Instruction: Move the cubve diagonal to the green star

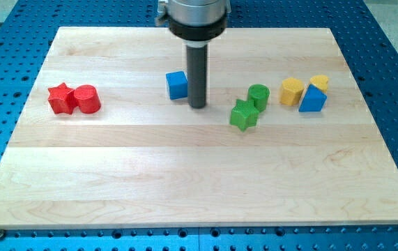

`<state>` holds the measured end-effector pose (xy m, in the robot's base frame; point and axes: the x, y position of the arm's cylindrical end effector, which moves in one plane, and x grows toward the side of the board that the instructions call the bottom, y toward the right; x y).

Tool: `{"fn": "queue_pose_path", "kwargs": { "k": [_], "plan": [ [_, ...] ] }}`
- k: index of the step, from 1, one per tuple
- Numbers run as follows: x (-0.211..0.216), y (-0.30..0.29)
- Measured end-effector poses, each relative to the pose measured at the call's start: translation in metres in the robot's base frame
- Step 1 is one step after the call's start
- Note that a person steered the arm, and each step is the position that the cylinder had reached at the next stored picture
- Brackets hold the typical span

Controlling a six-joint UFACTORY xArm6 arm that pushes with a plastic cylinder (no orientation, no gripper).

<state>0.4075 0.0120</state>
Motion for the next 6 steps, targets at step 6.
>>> {"fn": "queue_pose_path", "kwargs": {
  "k": [6],
  "plan": [
    [-0.043,-0.079]
  ]
}}
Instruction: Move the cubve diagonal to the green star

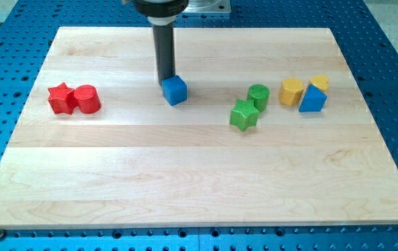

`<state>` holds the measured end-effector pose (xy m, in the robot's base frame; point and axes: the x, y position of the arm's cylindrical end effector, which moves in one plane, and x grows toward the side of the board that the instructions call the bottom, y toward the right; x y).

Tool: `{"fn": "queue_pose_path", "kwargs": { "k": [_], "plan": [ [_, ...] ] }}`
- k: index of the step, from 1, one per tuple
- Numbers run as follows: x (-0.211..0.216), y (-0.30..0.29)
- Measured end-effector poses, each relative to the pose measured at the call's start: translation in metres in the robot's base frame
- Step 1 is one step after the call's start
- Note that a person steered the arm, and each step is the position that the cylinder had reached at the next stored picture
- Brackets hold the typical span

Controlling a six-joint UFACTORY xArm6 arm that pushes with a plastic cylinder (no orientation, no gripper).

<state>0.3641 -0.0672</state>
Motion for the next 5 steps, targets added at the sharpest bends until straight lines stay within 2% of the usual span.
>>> {"fn": "queue_pose_path", "kwargs": {
  "k": [1,2,4,5],
  "plan": [
    [0.038,-0.006],
    [0.044,0.056],
    [-0.007,0.048],
    [-0.009,0.071]
  ]
}}
